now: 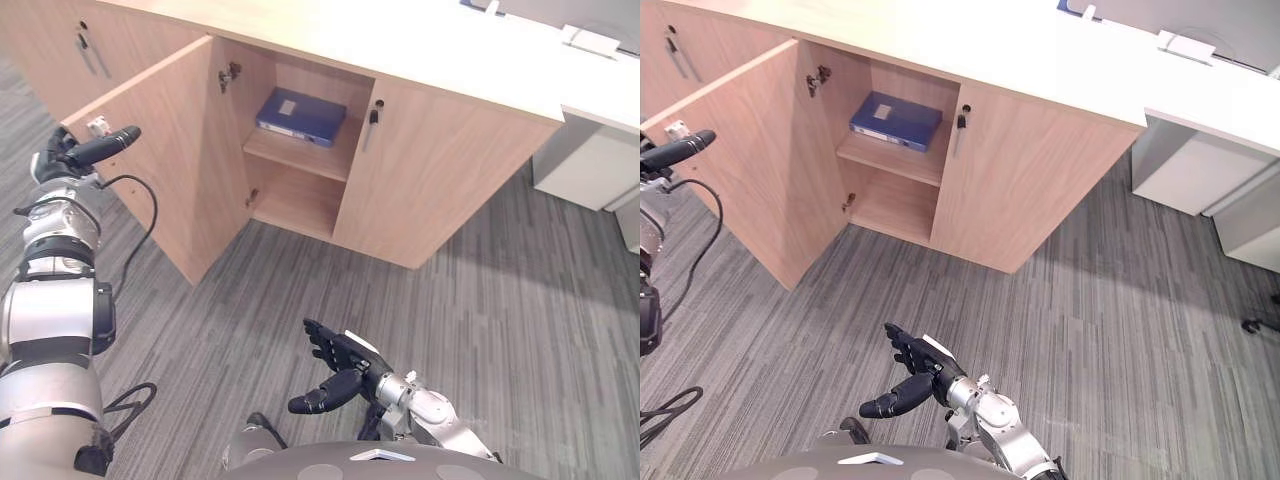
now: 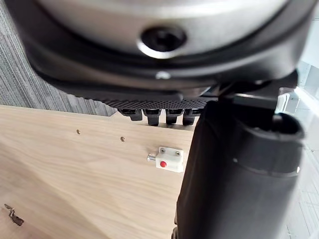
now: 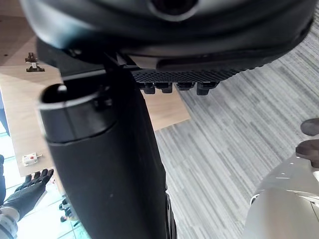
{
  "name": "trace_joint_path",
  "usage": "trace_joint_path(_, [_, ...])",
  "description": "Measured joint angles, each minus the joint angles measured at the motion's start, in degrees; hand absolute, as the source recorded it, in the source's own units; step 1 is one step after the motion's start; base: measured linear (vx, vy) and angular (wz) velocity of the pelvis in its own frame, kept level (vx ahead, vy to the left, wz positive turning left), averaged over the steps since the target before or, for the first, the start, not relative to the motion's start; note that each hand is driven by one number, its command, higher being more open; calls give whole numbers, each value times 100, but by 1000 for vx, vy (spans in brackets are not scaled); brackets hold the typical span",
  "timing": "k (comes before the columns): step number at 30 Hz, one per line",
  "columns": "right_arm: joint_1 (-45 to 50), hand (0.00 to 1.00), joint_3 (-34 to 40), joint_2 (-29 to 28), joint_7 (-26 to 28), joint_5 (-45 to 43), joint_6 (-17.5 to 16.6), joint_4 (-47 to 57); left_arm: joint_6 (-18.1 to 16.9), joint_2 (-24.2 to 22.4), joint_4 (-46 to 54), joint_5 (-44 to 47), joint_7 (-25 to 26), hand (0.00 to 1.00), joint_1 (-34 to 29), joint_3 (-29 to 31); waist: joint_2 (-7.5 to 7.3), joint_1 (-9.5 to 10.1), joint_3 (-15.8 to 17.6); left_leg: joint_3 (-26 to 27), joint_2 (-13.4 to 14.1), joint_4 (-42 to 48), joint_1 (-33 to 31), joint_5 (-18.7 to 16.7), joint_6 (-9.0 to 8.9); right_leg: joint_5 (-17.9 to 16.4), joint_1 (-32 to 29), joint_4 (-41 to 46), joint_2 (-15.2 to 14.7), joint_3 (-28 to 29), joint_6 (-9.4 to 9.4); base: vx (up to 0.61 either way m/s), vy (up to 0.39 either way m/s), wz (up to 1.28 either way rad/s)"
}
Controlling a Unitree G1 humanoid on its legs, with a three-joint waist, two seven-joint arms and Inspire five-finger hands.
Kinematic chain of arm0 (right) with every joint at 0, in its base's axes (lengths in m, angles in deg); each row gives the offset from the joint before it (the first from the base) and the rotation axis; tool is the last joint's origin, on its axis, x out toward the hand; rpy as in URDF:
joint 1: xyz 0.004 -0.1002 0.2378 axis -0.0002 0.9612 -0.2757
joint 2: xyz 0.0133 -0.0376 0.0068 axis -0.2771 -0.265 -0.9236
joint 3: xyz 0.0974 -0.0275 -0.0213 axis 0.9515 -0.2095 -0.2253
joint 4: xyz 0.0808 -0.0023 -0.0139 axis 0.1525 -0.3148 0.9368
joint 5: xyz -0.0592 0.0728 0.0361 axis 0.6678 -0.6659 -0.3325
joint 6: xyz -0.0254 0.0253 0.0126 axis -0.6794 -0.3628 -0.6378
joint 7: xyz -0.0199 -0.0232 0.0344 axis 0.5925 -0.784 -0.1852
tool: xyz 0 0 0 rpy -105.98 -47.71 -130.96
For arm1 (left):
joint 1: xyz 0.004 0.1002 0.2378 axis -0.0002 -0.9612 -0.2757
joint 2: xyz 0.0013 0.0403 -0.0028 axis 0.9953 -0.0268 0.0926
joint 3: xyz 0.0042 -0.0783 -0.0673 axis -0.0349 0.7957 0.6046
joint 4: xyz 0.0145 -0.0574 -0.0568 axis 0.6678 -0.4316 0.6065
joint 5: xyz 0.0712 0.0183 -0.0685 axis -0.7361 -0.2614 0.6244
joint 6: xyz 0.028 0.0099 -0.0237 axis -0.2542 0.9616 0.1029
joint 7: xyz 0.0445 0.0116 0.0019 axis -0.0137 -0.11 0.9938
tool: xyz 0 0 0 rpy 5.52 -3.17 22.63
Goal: Walk over to the cabinet, pick up the folder, carry it to the office cabinet, place the folder inside the office cabinet, then close the office cabinet door
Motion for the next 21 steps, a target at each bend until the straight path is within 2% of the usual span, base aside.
trace_joint_path(2, [82,100,15,3,12,-1,0,64,-9,37,-2,1,72,100,139,0,-32,17,3,1,73,170,-179,-70,27,69,-102,-51,38,71,-32,-49,0,-13])
trace_joint_path(3, [94,100,14,-10,20,-12,1,70,-23,103,-2,2,72,100,169,-2,-29,16,18,1,123,238,-268,-88,35,155,-156,-112,66,87,18,-50,-6,-9])
trace_joint_path(5, [110,100,19,-41,20,-65,4,85,-29,116,2,19,72,100,275,-11,-102,15,53,-6,159,323,-345,-109,53,155,-204,-96,64,99,18,-40,-22,-4])
trace_joint_path(7, [107,100,30,-101,18,-111,5,91,-121,109,13,137,73,100,286,-68,-108,-1,131,-19,176,366,-361,-139,56,155,-206,-87,55,95,18,-32,-32,0])
trace_joint_path(12, [-3,100,26,-83,20,-210,11,110,-217,-31,367,562,89,100,285,-641,-82,21,160,-251,155,533,-650,-201,109,153,-259,-43,-9,17,17,-15,13,21])
trace_joint_path(15, [-101,100,26,47,44,-210,28,142,-54,-67,881,1117,77,100,219,-1341,-20,80,202,-423,70,605,-750,-240,190,146,-253,146,-147,-148,13,-4,68,33])
trace_joint_path(16, [-95,100,28,150,52,-210,33,191,65,-36,1186,1283,37,100,158,-1750,-8,148,209,-476,11,617,-753,-274,226,146,-201,155,-207,-192,13,15,76,28])
trace_joint_path(18, [-95,100,5,360,95,-209,38,282,192,265,2072,1545,-224,100,-182,-2627,20,211,226,-590,-140,618,-760,-335,299,145,-108,201,-323,-249,13,35,91,41])
trace_joint_path(21, [-107,100,-51,502,142,-208,38,298,441,525,2857,1746,-595,100,-231,-3303,57,318,248,-701,-275,613,-767,-374,360,147,-44,221,-423,-260,15,22,69,33])
